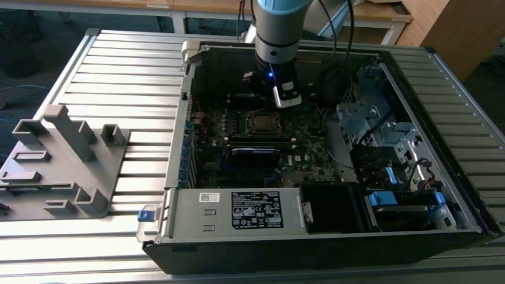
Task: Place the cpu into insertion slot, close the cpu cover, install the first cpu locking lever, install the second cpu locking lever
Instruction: 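Install the first cpu locking lever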
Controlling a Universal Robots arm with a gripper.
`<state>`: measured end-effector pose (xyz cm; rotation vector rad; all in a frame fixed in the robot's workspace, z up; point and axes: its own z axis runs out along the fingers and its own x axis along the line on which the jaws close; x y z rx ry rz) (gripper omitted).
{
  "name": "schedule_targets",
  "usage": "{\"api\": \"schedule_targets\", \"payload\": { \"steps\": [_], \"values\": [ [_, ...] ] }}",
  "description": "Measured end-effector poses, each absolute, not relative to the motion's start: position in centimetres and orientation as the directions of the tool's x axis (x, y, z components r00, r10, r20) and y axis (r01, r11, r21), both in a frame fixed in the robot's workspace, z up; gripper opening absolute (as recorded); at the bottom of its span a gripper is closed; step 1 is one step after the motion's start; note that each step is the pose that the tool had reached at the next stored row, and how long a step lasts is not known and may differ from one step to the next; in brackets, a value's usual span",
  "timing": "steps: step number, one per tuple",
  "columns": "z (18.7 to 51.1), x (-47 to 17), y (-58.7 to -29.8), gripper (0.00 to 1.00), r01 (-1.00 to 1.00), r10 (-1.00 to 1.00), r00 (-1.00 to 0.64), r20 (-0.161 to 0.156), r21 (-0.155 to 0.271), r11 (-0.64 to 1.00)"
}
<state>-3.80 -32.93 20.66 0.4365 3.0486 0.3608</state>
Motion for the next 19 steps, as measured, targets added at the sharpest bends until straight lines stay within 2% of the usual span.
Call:
{"api": "schedule_targets", "payload": {
  "steps": [13, 19],
  "values": [
    [20.58, -4.02, -32.74, 0.11, 0.32, 0.331, -0.943, -0.008, 0.235, 0.918],
    [20.32, -4.05, -32.75, 0.11, 0.319, 0.333, -0.943, -0.023, 0.239, 0.917]
  ]
}}
